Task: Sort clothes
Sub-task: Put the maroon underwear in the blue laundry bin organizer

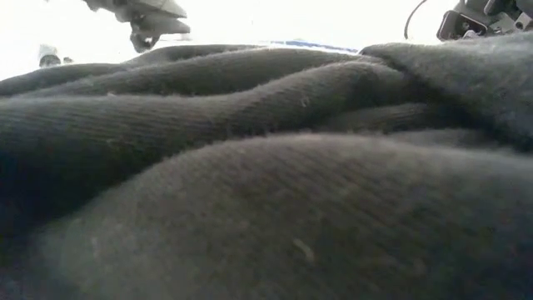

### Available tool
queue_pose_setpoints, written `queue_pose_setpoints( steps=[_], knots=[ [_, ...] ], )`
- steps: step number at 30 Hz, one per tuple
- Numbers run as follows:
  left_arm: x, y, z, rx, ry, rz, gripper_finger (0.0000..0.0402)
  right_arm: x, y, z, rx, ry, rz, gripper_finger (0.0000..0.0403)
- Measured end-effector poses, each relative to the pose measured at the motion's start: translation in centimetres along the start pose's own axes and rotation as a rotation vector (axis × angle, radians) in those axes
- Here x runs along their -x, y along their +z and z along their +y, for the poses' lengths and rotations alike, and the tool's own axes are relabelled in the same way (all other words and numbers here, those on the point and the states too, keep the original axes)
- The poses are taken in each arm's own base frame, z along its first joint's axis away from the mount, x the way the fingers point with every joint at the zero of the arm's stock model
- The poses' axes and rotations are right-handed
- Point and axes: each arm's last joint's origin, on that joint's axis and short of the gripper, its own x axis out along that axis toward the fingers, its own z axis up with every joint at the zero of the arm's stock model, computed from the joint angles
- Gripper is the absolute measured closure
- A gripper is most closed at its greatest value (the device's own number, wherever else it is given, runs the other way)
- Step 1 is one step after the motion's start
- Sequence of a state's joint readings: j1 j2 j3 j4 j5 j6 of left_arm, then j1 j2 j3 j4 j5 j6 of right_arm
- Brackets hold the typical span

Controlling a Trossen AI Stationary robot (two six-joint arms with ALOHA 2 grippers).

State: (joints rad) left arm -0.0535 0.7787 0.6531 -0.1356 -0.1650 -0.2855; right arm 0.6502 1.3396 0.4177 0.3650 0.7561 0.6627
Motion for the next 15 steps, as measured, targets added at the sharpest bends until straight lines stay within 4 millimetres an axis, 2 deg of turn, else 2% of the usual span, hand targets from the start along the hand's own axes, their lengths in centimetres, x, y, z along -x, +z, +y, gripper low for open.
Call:
queue_pose_setpoints(
  steps=[9,15],
  knots=[
    [0.2,-5.8,1.2,-0.004,-0.052,-0.058,0.0273,0.0,0.0,0.0,-0.019,-0.002,0.000,0.0275],
    [0.0,-7.7,1.6,-0.003,-0.072,-0.107,0.0273,-0.2,0.2,-0.3,-0.023,-0.015,-0.004,0.0275]
  ],
)
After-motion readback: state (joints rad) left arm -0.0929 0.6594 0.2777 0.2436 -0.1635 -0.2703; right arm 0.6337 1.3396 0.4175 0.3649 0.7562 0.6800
